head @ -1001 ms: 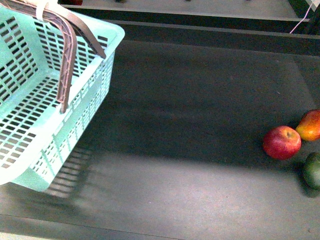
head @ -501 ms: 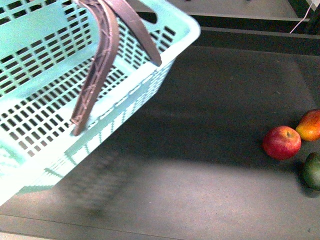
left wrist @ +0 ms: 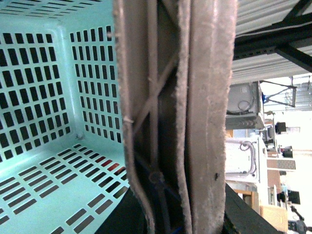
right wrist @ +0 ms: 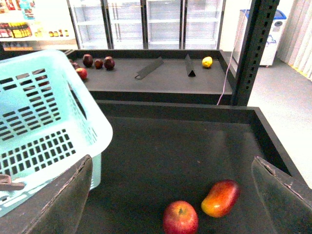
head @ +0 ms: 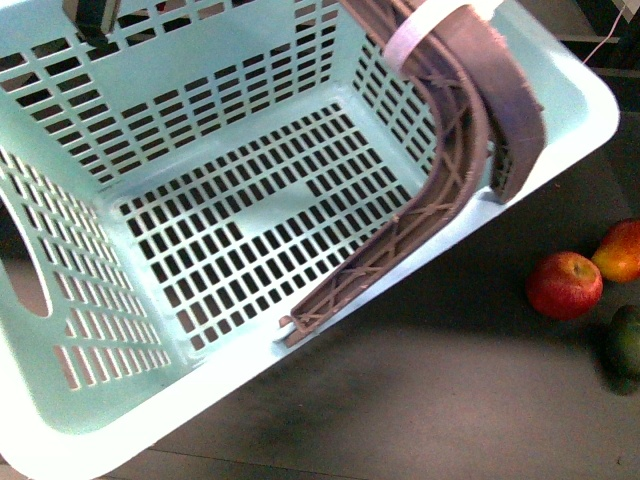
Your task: Pick apple with right arm and hold basket with left
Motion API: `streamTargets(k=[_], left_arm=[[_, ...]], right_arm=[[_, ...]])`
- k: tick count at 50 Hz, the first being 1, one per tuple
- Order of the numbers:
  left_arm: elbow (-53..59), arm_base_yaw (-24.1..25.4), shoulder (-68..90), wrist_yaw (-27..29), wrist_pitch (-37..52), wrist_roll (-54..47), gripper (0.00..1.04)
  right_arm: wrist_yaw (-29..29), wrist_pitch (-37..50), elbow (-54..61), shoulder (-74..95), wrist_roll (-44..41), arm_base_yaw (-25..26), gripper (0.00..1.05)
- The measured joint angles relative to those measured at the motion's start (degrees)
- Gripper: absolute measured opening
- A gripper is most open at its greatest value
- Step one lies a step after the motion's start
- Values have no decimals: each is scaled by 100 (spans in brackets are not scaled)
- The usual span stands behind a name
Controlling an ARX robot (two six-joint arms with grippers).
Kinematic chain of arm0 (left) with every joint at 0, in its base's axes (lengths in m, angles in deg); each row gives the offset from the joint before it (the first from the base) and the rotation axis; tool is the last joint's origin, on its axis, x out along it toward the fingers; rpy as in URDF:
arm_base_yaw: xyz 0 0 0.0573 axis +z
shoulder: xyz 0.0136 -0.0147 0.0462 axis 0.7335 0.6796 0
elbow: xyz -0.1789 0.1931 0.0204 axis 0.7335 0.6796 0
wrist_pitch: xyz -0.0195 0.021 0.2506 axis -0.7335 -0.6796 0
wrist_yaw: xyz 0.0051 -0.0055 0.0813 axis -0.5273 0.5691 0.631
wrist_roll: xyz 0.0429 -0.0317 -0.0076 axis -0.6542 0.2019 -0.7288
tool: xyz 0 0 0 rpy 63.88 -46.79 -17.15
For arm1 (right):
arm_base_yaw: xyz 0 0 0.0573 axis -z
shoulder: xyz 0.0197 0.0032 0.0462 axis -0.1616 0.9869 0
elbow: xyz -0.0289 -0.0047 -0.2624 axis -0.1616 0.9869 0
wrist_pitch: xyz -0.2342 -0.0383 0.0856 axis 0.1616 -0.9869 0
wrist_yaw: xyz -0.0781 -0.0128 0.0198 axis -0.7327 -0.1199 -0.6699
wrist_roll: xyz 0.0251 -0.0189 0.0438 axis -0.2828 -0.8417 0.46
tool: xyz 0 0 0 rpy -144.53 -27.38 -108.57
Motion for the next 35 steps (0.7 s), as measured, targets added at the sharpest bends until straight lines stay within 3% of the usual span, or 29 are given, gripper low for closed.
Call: streamTargets(k=[15, 35], left_arm=[[-96, -358, -2, 4, 4, -13, 18], [-96, -374, -2, 55, 4, -81, 18]], right_arm=[[0, 0, 0, 0, 0, 0, 96], [0, 0, 0, 0, 0, 0, 96]])
